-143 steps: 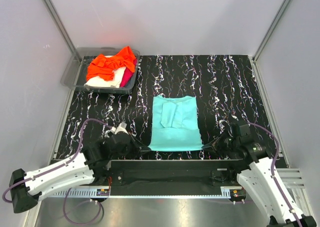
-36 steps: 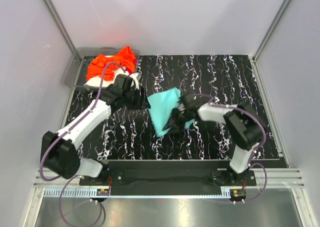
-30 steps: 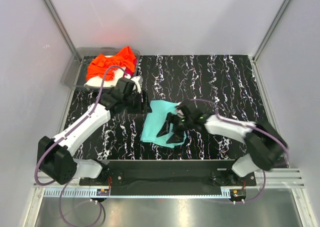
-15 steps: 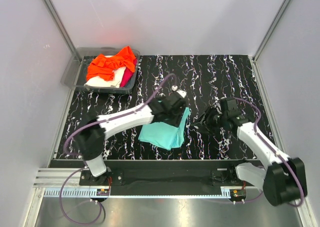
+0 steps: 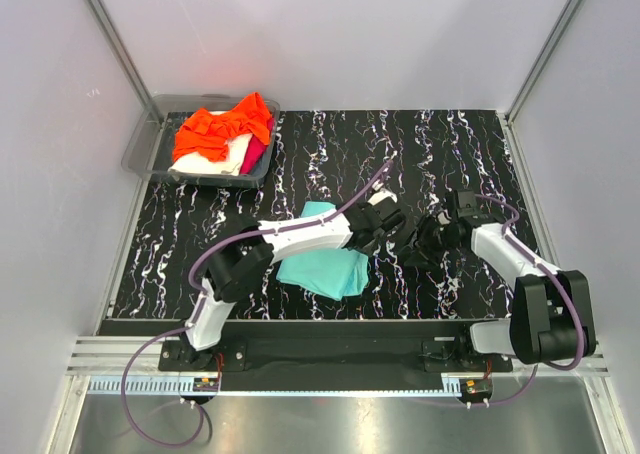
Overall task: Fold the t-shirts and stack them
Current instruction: Fold the tshirt
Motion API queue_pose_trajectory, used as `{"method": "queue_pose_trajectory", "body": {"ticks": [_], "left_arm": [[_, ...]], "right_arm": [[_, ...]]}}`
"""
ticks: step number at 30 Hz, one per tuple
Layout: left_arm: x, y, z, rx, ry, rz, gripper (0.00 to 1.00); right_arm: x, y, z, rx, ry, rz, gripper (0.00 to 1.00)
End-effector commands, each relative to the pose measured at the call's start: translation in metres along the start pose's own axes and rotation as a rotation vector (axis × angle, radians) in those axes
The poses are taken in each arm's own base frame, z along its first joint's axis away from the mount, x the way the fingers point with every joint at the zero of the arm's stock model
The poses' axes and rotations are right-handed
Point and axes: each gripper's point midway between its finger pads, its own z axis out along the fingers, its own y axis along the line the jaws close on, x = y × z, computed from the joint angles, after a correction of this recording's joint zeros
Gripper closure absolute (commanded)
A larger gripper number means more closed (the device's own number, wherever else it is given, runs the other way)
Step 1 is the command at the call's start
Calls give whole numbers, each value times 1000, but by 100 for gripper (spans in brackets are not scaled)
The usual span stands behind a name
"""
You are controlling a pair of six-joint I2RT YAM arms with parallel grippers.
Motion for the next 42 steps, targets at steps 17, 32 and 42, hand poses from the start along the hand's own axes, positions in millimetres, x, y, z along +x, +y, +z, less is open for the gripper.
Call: {"method": "queue_pose_trajectory", "body": {"ticks": [17, 32, 42], "left_arm": [[-18, 4, -8, -34, -41, -42, 100], [-42, 21, -47, 91, -74, -137, 100], [-60, 14, -42, 152, -72, -144, 100]], "right_arm": [[-25, 46, 28, -248, 62, -56, 81], [-59, 97, 76, -339, 98, -79, 93], [-53, 65, 121, -220, 143, -50, 95]]}}
